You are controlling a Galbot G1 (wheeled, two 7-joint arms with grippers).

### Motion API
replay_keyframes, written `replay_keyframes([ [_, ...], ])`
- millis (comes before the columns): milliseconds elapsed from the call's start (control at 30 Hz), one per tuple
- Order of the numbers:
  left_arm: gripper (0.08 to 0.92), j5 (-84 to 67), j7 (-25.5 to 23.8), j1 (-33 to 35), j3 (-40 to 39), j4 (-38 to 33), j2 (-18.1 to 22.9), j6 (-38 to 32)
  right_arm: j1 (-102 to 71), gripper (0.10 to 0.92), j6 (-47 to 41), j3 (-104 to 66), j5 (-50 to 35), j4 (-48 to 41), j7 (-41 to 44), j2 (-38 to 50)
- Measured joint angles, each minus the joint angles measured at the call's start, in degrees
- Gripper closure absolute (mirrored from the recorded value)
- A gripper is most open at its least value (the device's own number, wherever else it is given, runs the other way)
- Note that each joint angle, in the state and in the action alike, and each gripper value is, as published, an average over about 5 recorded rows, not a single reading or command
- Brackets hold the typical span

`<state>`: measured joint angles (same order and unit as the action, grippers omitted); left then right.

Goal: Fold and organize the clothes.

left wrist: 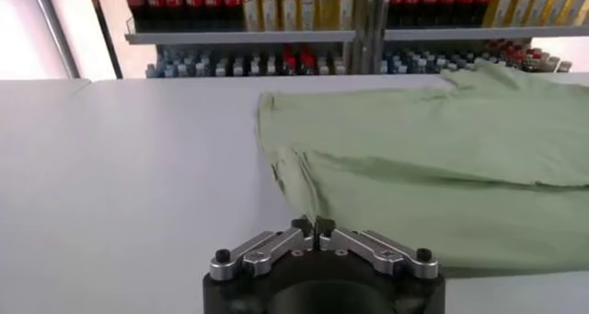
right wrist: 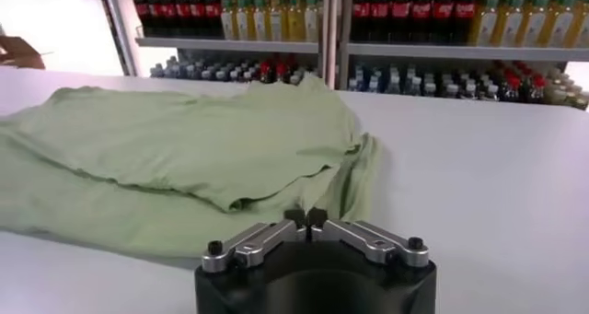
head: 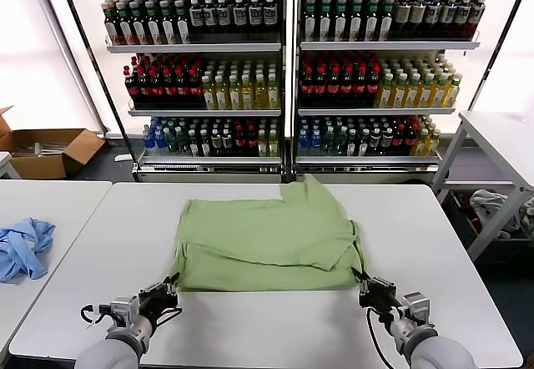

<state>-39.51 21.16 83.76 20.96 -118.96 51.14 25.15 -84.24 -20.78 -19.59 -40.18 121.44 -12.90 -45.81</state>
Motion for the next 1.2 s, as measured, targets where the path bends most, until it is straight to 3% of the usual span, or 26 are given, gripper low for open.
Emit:
replay_keyframes([
  [400,0.914,6.58,8.62,12.99,0.25,-9.6,-1.66,-0.67,-17.5,0.919,0.63,-8.71,0.77,9.89,0.01,1.93],
  [700,0.914,11.92,15.22,21.67,0.09,-11.7,-1.33,-3.0,-25.29,0.919,2.42,-10.78,3.87,11.28,0.59,2.09],
  [933,0.907,13.73,17.8,24.64,-0.82,-12.05,-0.86,-4.64,-27.85,0.916,3.1,-10.79,5.51,11.79,0.23,1.56],
  [1033,0.854,14.03,18.28,24.97,-1.1,-12.06,-0.77,-5.49,-28.72,0.87,3.39,-10.62,5.83,12.03,-0.06,1.28],
  [1200,0.769,14.27,18.44,24.74,-1.48,-12.03,-0.62,-7.0,-29.68,0.724,3.8,-10.2,6.07,12.7,-0.42,0.74],
])
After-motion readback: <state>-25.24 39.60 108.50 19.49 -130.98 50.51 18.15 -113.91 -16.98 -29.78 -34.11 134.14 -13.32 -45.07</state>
